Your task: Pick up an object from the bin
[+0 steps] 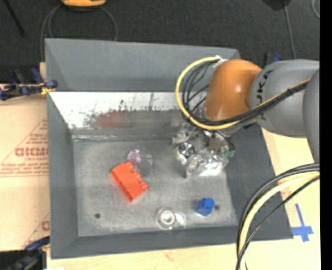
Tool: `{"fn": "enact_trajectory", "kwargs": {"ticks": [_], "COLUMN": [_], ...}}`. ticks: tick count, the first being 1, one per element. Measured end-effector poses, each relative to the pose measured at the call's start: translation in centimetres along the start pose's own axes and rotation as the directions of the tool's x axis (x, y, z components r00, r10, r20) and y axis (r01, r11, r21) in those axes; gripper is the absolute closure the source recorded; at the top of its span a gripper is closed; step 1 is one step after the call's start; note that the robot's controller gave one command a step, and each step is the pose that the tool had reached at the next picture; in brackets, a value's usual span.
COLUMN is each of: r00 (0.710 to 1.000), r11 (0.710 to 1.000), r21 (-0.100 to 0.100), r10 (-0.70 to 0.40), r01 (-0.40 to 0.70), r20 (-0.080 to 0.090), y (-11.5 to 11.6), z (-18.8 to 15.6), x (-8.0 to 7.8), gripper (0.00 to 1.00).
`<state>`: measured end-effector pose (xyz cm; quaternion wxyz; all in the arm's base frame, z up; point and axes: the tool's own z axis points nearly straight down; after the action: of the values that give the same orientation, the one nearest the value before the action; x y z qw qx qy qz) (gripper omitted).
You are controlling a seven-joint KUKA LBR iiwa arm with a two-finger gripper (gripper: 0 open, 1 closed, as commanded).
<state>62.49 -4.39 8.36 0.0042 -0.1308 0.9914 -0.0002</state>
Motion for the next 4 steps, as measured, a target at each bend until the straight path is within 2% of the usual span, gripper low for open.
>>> {"fn": "enact_trajectory", "kwargs": {"ticks": [1, 2, 3, 4], "r00": [1.000, 0.991, 0.888, 0.732], "r11": [1.000, 0.991, 0.888, 0.732], "r21": [0.003, 0.000, 0.005, 0.009], "r10": [0.011, -0.135, -0.459, -0.681], "r01": [-0.011, 0.135, 0.459, 0.681], "r20": [0.001, -0.005, 0.004, 0.001], "y": [-2.7, -2.9, -3.0, -1.4], "z": [-1.9, -1.7, 0.7, 0.7], "x": [-2.5, -2.0, -2.7, -3.0], "gripper": [0.00, 0.00, 0.00, 0.00]}}
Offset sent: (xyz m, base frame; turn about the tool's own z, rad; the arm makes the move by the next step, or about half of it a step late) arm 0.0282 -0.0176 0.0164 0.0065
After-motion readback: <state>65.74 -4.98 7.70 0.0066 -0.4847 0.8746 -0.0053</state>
